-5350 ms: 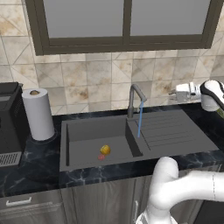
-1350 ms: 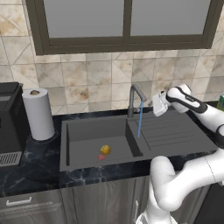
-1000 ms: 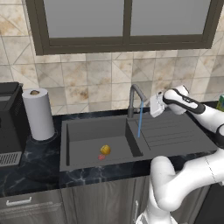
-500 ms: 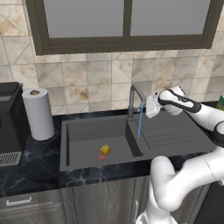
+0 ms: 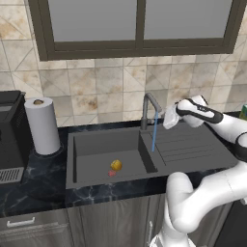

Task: Turn on the sink faucet. Then move the squash from the counter to the sink. Turn off the sink. Move the vegetable from the sink to the pot next to the stove. Finally move the pot to the rear left burner.

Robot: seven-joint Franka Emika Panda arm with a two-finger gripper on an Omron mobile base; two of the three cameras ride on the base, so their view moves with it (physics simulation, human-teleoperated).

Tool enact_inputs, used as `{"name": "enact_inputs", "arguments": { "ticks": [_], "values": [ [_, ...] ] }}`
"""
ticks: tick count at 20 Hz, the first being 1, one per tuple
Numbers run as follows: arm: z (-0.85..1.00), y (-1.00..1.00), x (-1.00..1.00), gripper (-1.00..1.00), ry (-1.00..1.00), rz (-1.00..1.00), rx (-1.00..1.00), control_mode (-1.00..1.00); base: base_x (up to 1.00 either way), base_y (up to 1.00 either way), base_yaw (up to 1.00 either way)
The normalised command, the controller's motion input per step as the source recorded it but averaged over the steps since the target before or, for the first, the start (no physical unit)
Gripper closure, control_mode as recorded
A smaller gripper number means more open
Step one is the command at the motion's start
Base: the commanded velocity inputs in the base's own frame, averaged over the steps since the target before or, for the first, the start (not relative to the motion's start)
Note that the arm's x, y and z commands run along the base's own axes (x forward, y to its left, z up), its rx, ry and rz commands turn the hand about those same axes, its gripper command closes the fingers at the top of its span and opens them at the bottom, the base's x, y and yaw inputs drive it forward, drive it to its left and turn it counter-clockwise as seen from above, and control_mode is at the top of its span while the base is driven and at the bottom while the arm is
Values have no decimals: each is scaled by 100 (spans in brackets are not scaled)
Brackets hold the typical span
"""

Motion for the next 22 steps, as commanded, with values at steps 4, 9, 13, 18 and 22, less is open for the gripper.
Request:
{"name": "enact_inputs", "arguments": {
  "ticks": [4,9,13,18,22],
  "values": [
    [0,-25,1,-100,3,-12,0,-100,0,0,0],
    [0,-13,28,-100,3,-3,0,-100,0,0,0],
    [-2,-9,37,-100,2,0,0,-100,0,0,0],
    [0,-10,34,-100,1,0,0,-100,0,0,0],
    [0,-3,31,-100,0,3,0,-100,0,0,0]
  ]
}}
